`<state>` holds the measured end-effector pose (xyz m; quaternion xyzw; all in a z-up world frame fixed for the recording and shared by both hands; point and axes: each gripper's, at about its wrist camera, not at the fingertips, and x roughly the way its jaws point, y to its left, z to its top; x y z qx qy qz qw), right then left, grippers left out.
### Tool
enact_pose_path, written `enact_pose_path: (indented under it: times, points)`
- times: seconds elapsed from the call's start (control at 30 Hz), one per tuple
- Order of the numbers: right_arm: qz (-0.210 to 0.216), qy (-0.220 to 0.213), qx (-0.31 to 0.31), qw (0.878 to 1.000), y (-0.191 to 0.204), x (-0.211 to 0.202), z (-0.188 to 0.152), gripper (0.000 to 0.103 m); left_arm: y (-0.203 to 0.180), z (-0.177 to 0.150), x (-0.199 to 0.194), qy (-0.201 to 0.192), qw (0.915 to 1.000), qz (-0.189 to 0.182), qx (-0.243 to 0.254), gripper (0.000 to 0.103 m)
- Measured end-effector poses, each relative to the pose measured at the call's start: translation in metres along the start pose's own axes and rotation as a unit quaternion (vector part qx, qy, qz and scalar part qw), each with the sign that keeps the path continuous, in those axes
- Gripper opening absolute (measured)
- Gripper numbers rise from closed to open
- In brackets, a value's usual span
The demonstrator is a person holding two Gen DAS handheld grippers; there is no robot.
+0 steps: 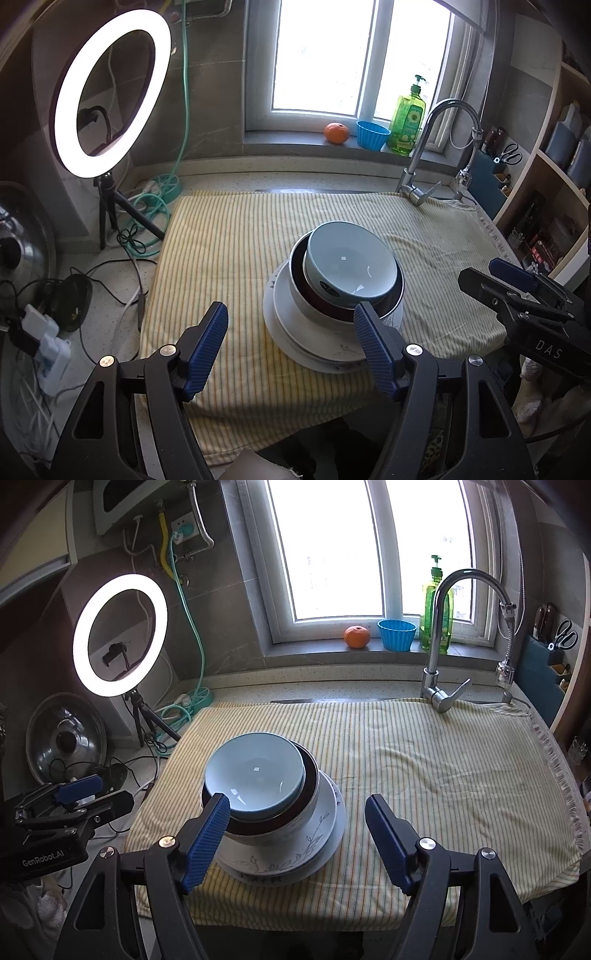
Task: Organize plates and bowls
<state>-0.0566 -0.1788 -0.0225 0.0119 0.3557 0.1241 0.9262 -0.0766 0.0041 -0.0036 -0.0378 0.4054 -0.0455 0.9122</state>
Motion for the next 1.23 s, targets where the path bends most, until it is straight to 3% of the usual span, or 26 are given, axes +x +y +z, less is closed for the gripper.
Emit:
enact_pose_path:
  times: [1.23]
  points:
    - [0.001,0.019,0.025,1.0,-0.01,0.013,-0.004,0.072,0.001,0.001,0.005,0.0,1.0,0.003,-0.006,0.071]
